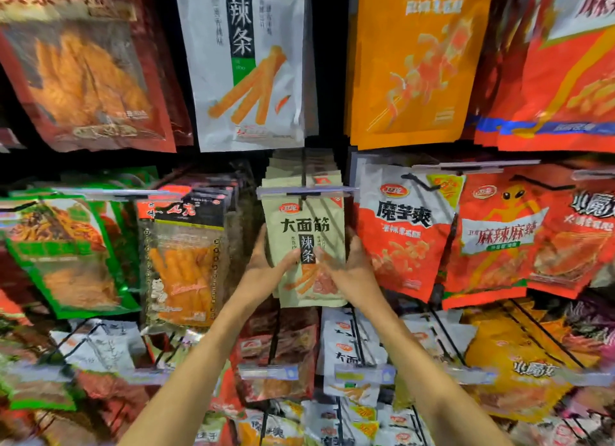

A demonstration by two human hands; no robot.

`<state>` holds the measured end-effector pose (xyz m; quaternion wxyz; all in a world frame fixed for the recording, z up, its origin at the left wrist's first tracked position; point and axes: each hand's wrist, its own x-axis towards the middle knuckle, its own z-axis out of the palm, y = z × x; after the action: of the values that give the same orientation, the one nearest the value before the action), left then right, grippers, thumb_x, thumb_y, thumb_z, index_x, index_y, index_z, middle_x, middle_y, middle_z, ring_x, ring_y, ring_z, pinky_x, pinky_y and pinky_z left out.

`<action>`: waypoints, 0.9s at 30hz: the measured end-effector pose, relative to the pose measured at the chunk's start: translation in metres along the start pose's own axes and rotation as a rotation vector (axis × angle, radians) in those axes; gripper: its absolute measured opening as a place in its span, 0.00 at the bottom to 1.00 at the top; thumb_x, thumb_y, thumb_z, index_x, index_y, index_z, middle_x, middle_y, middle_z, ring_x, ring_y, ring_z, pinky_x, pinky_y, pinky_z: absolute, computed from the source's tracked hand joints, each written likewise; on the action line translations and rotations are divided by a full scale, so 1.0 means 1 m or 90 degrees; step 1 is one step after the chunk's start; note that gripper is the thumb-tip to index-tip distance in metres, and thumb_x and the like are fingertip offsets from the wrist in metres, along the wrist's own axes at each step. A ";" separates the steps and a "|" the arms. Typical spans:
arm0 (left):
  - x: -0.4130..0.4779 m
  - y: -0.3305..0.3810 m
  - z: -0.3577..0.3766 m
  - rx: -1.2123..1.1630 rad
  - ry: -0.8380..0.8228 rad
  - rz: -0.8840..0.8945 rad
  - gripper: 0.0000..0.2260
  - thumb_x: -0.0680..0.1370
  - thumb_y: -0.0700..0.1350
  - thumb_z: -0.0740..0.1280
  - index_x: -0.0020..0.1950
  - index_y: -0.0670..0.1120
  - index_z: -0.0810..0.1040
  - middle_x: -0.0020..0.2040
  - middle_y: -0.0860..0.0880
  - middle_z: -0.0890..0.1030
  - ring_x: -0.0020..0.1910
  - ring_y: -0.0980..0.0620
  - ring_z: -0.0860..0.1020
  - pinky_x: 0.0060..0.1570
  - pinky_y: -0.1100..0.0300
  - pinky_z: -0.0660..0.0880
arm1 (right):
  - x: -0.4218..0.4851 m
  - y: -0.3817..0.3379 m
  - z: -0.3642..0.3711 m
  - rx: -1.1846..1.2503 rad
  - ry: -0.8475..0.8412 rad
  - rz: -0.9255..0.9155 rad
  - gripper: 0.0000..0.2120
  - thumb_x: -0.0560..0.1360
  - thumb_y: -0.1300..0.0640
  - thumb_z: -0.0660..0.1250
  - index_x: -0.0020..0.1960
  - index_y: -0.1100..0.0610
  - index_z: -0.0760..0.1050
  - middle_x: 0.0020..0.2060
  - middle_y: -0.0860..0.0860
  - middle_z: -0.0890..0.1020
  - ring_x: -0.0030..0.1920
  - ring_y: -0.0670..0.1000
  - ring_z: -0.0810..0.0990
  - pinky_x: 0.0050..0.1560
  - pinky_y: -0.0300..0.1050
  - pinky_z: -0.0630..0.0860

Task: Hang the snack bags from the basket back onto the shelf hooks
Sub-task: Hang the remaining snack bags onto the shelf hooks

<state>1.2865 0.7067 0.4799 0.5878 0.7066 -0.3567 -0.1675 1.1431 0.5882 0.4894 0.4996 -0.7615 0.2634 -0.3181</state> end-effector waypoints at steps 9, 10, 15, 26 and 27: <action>-0.008 -0.004 0.017 -0.062 -0.007 -0.031 0.34 0.74 0.66 0.65 0.77 0.57 0.59 0.62 0.66 0.75 0.61 0.68 0.73 0.63 0.61 0.69 | 0.013 0.014 0.016 0.192 -0.054 0.057 0.25 0.75 0.42 0.69 0.68 0.42 0.64 0.58 0.32 0.73 0.62 0.37 0.73 0.54 0.31 0.68; -0.008 -0.005 0.018 -0.076 0.003 -0.041 0.34 0.74 0.67 0.65 0.76 0.57 0.61 0.61 0.66 0.75 0.62 0.68 0.73 0.63 0.64 0.68 | 0.011 0.015 0.019 0.217 -0.058 0.060 0.26 0.75 0.42 0.69 0.69 0.42 0.63 0.58 0.31 0.73 0.63 0.38 0.73 0.56 0.33 0.68; -0.012 -0.014 0.023 -0.076 0.004 -0.067 0.41 0.70 0.76 0.61 0.75 0.52 0.68 0.71 0.54 0.74 0.70 0.59 0.70 0.75 0.51 0.60 | 0.006 0.016 0.027 0.228 -0.055 0.046 0.37 0.74 0.35 0.66 0.78 0.42 0.55 0.67 0.35 0.68 0.66 0.39 0.68 0.64 0.41 0.64; -0.012 -0.001 0.023 -0.098 0.044 -0.067 0.35 0.74 0.71 0.61 0.77 0.56 0.63 0.70 0.60 0.70 0.66 0.62 0.67 0.65 0.61 0.60 | 0.010 0.003 0.031 0.188 -0.006 0.076 0.46 0.70 0.29 0.64 0.79 0.46 0.52 0.73 0.46 0.69 0.72 0.51 0.68 0.69 0.48 0.65; -0.012 0.000 0.021 -0.096 0.035 -0.072 0.34 0.74 0.70 0.61 0.77 0.56 0.64 0.66 0.62 0.71 0.65 0.63 0.67 0.64 0.62 0.60 | 0.009 0.001 0.031 0.186 -0.007 0.084 0.45 0.71 0.30 0.64 0.80 0.47 0.50 0.74 0.46 0.66 0.74 0.51 0.66 0.69 0.46 0.64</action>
<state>1.2644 0.7000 0.4720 0.6386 0.6833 -0.2867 -0.2076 1.1720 0.5999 0.4806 0.6265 -0.6633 0.2608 -0.3154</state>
